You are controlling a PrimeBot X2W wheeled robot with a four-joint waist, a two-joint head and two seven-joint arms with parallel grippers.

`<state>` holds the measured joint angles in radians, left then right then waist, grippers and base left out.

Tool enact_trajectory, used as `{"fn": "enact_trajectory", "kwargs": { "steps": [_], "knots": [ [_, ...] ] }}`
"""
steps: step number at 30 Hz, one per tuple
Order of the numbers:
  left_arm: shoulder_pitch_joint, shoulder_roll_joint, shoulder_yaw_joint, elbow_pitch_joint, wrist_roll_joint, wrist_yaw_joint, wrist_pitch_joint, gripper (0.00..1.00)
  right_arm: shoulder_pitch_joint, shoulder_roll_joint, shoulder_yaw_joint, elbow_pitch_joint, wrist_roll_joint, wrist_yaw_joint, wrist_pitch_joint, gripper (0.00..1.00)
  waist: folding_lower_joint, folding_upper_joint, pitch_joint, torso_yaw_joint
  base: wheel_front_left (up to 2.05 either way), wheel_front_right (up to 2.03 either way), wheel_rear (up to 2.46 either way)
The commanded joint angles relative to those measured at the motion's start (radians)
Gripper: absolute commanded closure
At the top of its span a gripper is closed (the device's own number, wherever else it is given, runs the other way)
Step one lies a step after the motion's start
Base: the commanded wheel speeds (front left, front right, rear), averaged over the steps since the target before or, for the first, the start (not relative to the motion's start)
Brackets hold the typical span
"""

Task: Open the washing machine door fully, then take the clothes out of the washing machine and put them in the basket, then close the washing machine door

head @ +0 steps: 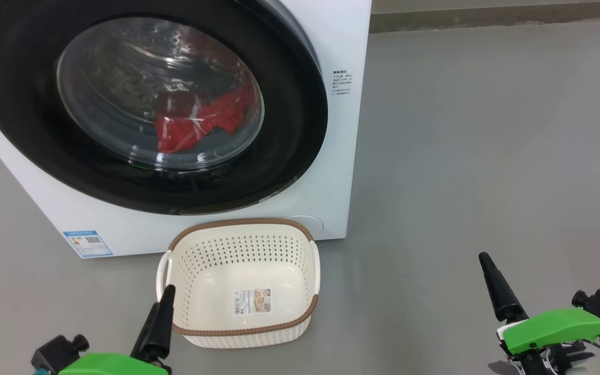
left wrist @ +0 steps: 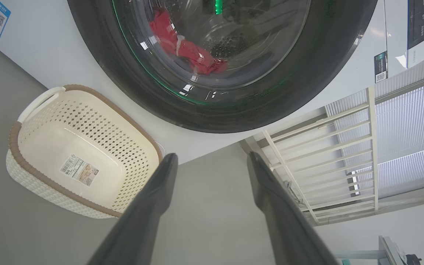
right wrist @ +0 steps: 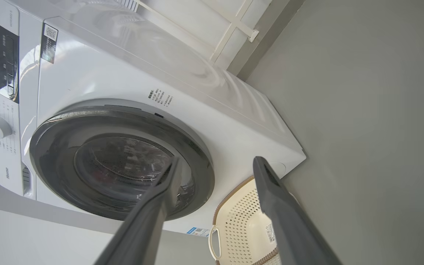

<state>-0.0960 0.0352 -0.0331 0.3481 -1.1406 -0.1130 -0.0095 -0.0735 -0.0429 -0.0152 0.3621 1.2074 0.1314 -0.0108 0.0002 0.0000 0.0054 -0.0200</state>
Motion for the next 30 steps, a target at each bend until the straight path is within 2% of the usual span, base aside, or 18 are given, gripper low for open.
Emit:
{"fn": "enact_trajectory", "kwargs": {
  "steps": [1, 18, 30],
  "knots": [
    [-0.056, 0.011, 0.008, -0.028, 0.029, 0.005, -0.011, 0.0, -0.063, -0.016, 0.014, -0.019, -0.03, 0.0, -0.012, 0.0, -0.0001, 0.0, 0.0, -0.001, 0.0, 0.0, 0.0],
    [-0.091, 0.008, -0.009, -0.031, 0.258, 0.02, -0.062, 0.0, -0.106, -0.006, -0.014, -0.004, -0.335, 0.0, -0.062, 0.0, -0.0001, 0.0, 0.001, -0.018, 0.0, 0.0, 0.0],
    [-0.115, 0.008, -0.014, -0.03, 0.397, 0.03, -0.097, 0.0, -0.134, 0.0, -0.004, -0.013, -0.497, 0.0, -0.098, 0.0, -0.0001, 0.0, 0.005, -0.033, 0.0, 0.0, 0.0]
  ]
}}
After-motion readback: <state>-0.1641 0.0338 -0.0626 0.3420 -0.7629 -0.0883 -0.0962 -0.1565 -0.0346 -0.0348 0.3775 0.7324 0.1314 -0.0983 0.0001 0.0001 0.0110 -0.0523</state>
